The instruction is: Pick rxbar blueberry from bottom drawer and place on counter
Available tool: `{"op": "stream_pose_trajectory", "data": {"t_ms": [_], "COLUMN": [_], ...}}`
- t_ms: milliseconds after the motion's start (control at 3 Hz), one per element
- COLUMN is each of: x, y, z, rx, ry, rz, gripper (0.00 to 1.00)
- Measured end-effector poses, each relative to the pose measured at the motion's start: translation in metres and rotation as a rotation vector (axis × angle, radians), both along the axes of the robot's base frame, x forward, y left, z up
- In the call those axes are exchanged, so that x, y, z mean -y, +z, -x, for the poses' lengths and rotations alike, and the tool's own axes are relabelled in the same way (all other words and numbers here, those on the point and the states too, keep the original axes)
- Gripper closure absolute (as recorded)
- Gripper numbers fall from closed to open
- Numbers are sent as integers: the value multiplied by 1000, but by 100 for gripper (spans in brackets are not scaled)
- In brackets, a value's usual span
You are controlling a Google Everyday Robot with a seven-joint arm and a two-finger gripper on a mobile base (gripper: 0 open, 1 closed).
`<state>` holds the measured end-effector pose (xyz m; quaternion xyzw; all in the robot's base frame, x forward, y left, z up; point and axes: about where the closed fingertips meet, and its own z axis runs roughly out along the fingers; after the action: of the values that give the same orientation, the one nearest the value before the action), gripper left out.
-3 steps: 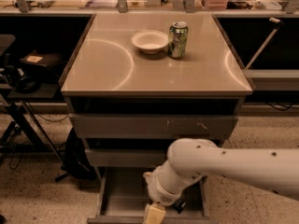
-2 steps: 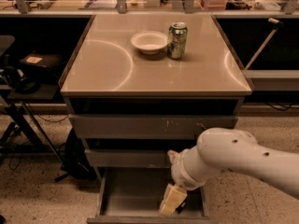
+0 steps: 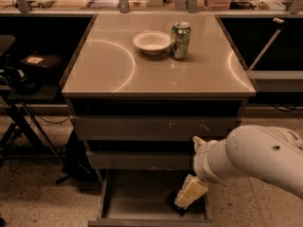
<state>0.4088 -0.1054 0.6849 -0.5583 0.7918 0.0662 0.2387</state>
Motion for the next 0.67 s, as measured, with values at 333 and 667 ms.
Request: {"op": "stream_pose_trajectory", "data": {"t_ms": [333, 667], "x": [5, 28], "y": [-20, -60], "z": [-9, -66], "rx": [-21, -8], "ry": [-37, -127], "rz": [6, -3], "gripper": [0, 0]}}
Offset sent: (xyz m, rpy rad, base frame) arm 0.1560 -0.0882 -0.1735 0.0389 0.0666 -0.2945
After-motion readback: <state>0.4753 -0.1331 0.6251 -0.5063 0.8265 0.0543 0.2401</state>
